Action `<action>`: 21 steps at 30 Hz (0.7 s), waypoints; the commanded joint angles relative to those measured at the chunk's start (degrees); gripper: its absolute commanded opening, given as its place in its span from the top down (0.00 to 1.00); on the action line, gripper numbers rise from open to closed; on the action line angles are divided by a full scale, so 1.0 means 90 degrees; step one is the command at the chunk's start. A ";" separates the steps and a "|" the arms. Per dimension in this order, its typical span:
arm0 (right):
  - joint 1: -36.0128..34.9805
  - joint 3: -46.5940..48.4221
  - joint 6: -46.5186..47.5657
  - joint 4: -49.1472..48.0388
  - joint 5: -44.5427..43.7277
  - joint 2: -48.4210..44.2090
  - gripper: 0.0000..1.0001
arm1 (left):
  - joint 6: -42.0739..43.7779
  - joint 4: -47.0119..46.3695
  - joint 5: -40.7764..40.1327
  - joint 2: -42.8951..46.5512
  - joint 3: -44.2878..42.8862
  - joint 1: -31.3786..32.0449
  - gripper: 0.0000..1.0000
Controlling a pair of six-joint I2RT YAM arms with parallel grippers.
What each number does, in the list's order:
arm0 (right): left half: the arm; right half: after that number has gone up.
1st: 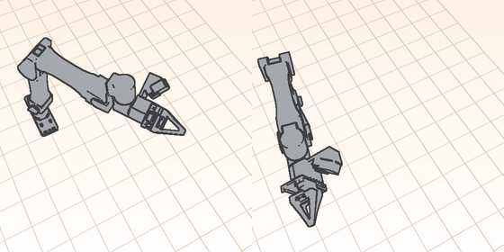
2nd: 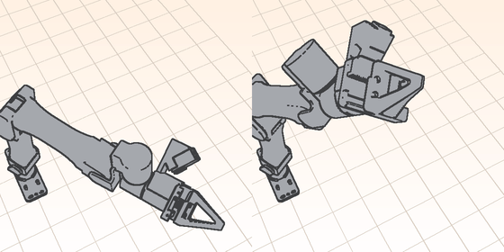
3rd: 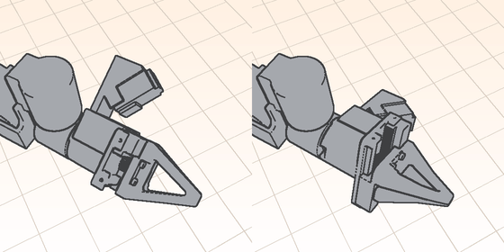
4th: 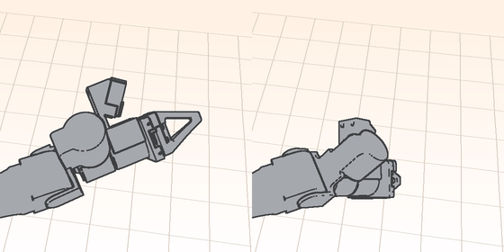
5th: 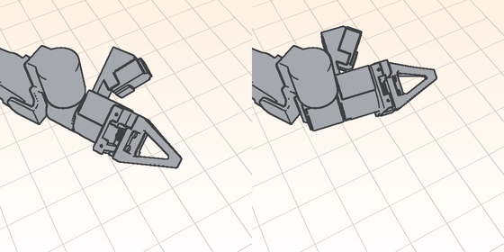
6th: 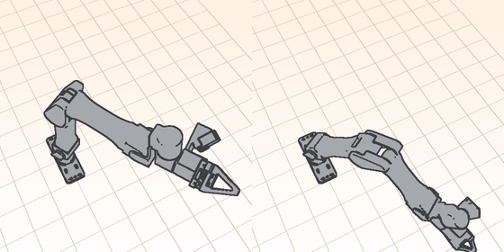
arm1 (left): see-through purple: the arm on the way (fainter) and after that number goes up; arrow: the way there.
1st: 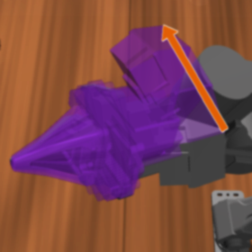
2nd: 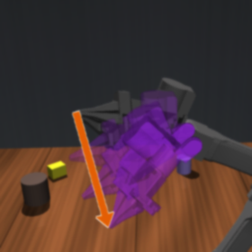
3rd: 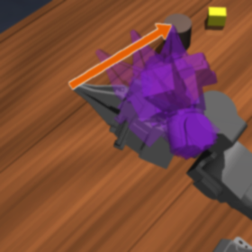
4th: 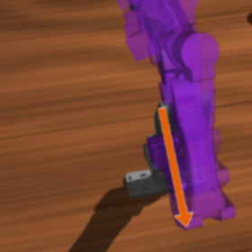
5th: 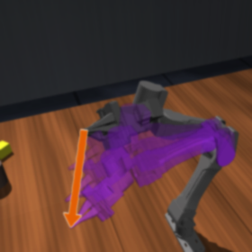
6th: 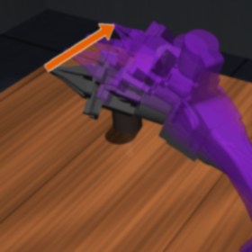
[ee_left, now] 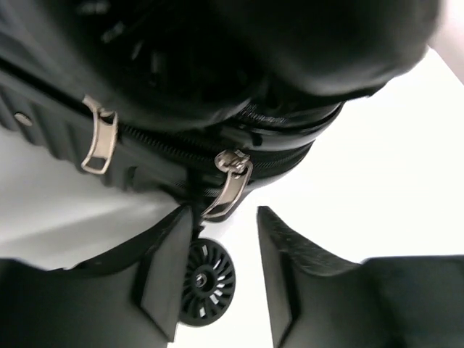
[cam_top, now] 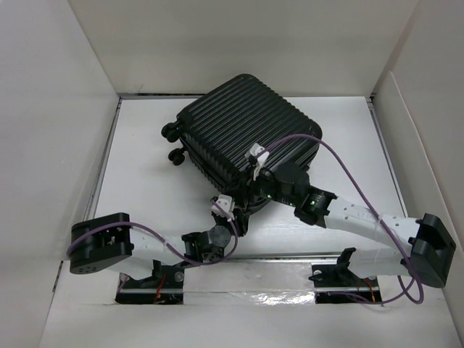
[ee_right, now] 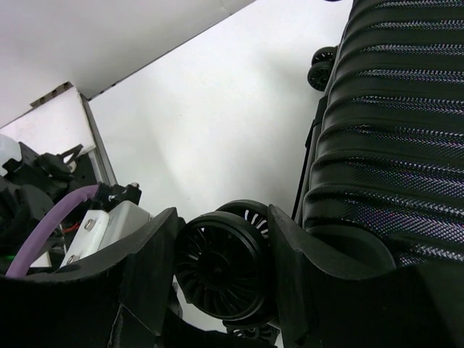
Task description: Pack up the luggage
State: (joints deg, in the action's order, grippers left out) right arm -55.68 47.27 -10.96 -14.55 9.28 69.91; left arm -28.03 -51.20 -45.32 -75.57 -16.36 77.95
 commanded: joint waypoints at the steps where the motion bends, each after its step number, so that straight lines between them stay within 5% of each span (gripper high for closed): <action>1: -0.0093 0.0676 -0.0208 -0.1040 0.0463 0.0005 1.00 | 0.0165 -0.0121 -0.0022 -0.0197 -0.0369 0.0040 0.61; 8: -0.0093 0.0676 -0.0256 -0.1118 0.0707 0.0162 1.00 | 0.0439 -0.0317 -0.0511 -0.0499 -0.0691 -0.0038 0.62; 16: -0.0093 0.0539 -0.0286 -0.1147 0.0688 0.0016 1.00 | 0.0478 -0.0229 -0.1477 -0.0754 -0.0956 -0.0292 1.00; 21: -0.0093 0.0306 -0.0315 -0.1177 0.0581 -0.0218 1.00 | 0.0439 -0.0142 -0.1819 -0.0267 -0.0644 -0.0292 1.00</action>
State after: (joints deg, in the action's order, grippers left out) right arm -54.35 48.69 -10.52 -15.49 10.20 71.68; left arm -28.27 -53.17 -54.52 -81.30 -21.74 77.65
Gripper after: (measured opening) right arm 0.534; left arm 0.080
